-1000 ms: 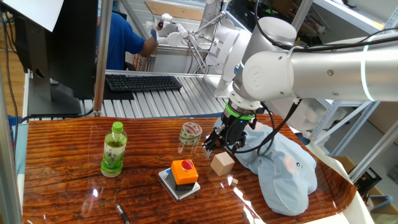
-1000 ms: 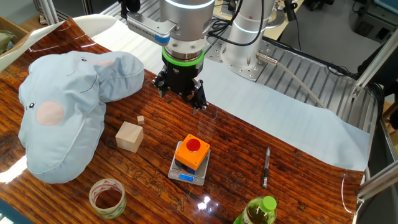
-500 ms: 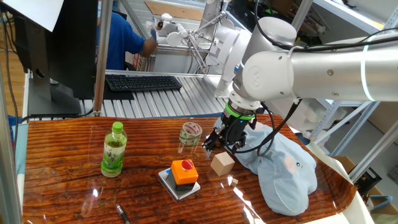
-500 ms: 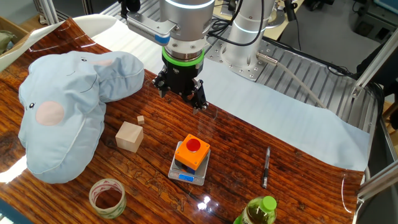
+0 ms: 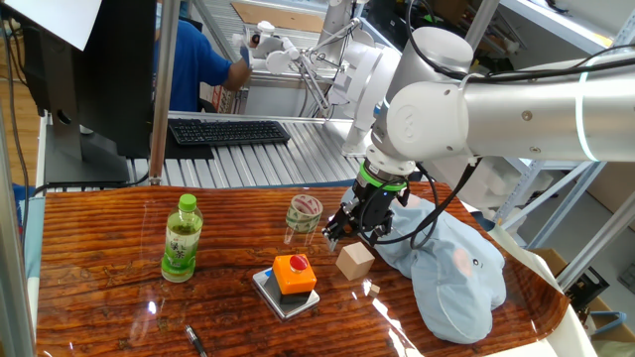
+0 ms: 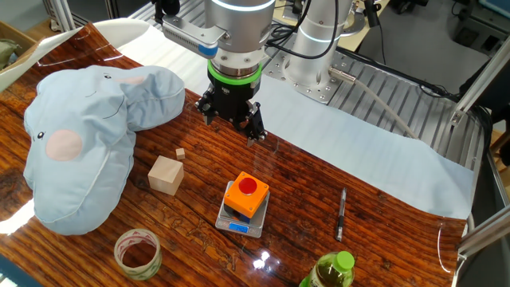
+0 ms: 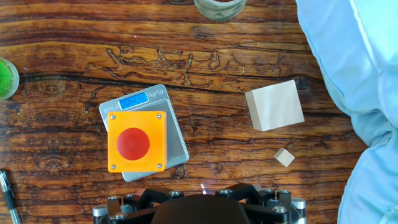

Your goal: Remove the object from the scale

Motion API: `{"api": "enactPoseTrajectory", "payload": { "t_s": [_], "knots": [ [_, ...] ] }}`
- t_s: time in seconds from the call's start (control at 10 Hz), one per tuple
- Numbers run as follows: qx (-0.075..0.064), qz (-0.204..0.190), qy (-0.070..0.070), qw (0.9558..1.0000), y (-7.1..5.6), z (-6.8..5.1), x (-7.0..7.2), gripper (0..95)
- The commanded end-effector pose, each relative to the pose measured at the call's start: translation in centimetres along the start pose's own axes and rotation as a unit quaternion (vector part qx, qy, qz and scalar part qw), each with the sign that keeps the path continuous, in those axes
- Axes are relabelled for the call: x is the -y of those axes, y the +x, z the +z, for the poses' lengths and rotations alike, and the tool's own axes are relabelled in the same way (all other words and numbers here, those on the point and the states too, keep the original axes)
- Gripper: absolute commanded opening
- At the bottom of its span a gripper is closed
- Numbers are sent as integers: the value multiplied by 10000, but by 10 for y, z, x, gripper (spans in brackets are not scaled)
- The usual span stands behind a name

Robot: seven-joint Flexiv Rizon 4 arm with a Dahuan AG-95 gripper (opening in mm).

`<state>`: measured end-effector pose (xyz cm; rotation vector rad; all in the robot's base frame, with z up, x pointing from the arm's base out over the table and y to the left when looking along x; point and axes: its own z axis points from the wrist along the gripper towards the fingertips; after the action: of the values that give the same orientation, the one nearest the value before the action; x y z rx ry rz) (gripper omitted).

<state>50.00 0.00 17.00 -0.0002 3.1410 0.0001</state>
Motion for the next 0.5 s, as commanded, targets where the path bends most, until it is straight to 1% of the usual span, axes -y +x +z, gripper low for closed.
{"api": "enactPoseTrajectory", "payload": {
  "t_s": [0.1, 0.5],
  "knots": [
    [-162, 1290, 69, 9915, 0, 0, 0, 0],
    [-172, 1290, 52, 9915, 0, 0, 0, 0]
  ]
}}
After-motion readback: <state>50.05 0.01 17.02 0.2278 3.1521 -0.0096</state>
